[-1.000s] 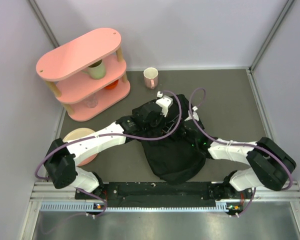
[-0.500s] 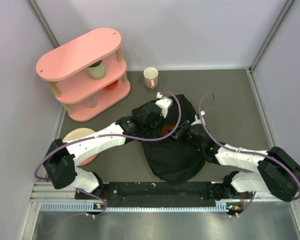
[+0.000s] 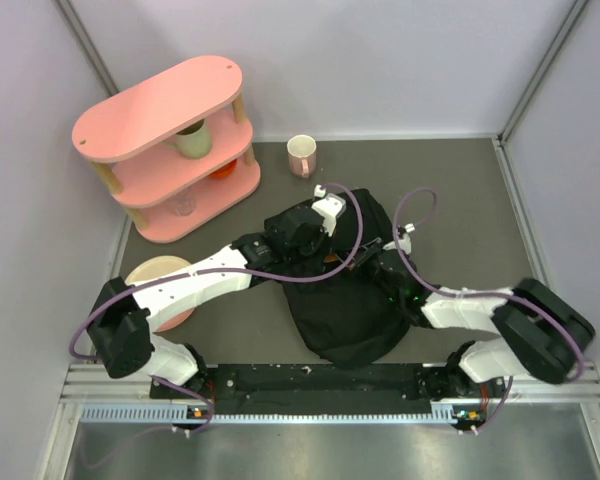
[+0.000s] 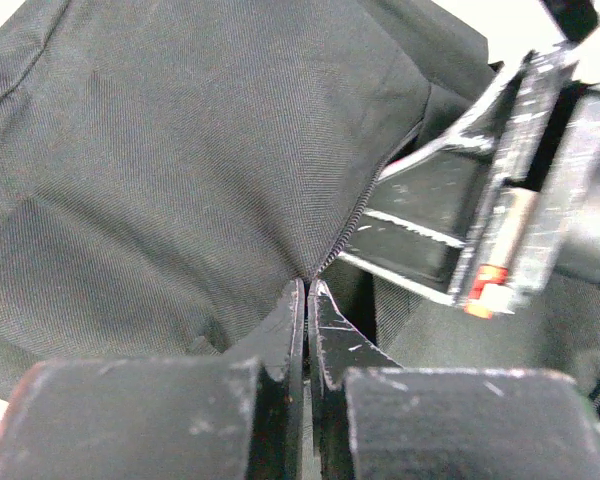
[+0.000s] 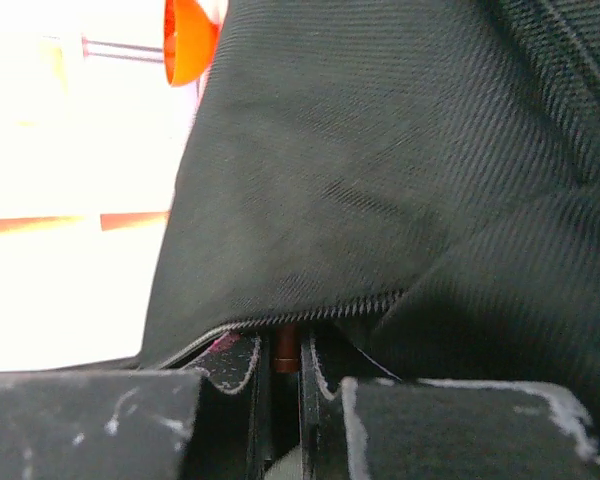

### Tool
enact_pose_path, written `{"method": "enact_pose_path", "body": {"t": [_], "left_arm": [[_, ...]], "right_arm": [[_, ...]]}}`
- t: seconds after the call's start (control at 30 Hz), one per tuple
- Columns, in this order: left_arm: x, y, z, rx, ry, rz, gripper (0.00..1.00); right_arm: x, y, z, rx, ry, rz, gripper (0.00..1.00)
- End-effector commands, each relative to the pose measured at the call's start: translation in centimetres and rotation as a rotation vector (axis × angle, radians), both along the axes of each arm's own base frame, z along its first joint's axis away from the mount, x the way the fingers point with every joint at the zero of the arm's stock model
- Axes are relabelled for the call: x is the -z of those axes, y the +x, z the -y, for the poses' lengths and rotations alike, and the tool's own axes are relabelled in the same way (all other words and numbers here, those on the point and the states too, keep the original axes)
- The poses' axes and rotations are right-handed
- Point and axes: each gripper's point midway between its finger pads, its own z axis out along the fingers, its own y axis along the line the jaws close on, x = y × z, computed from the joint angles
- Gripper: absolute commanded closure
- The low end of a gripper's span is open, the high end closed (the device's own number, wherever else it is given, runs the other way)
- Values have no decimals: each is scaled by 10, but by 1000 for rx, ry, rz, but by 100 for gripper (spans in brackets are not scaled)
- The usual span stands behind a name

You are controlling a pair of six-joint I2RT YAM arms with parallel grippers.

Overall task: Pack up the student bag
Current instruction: Place the personal item in the student bag.

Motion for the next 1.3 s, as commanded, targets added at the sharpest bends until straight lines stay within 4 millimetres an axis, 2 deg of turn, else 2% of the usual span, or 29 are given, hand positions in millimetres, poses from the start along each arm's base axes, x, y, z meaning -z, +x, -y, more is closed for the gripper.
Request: {"method": "enact_pose_path", "body": {"t": [0.0, 0.03, 0.07, 0.17, 0.2, 0.37, 0.4, 0.47, 0.5, 0.53, 0.57, 0.6, 0.63, 0.67, 0.73, 0.77, 0.83, 1.17, 1.2, 1.27], "left_arm": [[-30, 1, 16, 35, -96, 41, 100], [-32, 1, 16, 32, -98, 45, 100], [-32, 2, 16, 32, -96, 46, 100], [-31, 5, 12, 12, -82, 56, 100], [-30, 5, 12, 13, -78, 55, 100], [-27, 4, 13, 19, -76, 46, 100], [-27, 4, 13, 18, -75, 49, 100], [-24, 4, 13, 16, -69, 45, 100], [-23, 5, 11, 7, -63, 43, 100], [-20, 5, 10, 2, -56, 40, 100], [-18, 5, 9, -2, -48, 35, 100], [-14, 5, 7, -12, -38, 29, 100], [-12, 6, 6, -17, -32, 27, 100], [-11, 6, 6, -18, -29, 26, 100], [-8, 5, 5, -22, -25, 19, 100], [-7, 5, 5, -25, -27, 16, 100], [-5, 6, 6, -27, -25, 11, 100], [-2, 5, 8, -22, -25, 0, 100], [-1, 5, 8, -18, -22, -2, 100], [5, 0, 11, 15, -17, -21, 100]], "right_arm": [[-36, 34, -20, 51, 167, 117, 100], [-41, 36, -25, 46, 212, 132, 100], [-28, 38, -28, 46, 207, 111, 100], [-25, 42, -27, 64, 237, 127, 100], [-16, 41, -26, 63, 223, 113, 97], [7, 32, -27, 16, 127, 57, 79], [14, 29, -26, 4, 83, 33, 72], [16, 26, -24, -5, 53, 25, 67], [28, 21, -19, -7, 6, -8, 63], [20, 21, -15, 3, 3, 1, 55], [22, 18, -11, 4, -23, 0, 52], [31, 14, -6, 3, -78, -24, 45], [21, 14, 0, 17, -84, -8, 41], [19, 12, 2, 18, -103, -6, 39], [25, 6, 11, 15, -169, -24, 37], [16, 5, 13, 13, -169, -6, 36], [19, -1, 18, 3, -205, -17, 36], [1, -12, 43, 37, -248, 28, 37], [4, -14, 53, 62, -288, 8, 39], [1, -15, 61, 83, -321, -2, 39]]}}
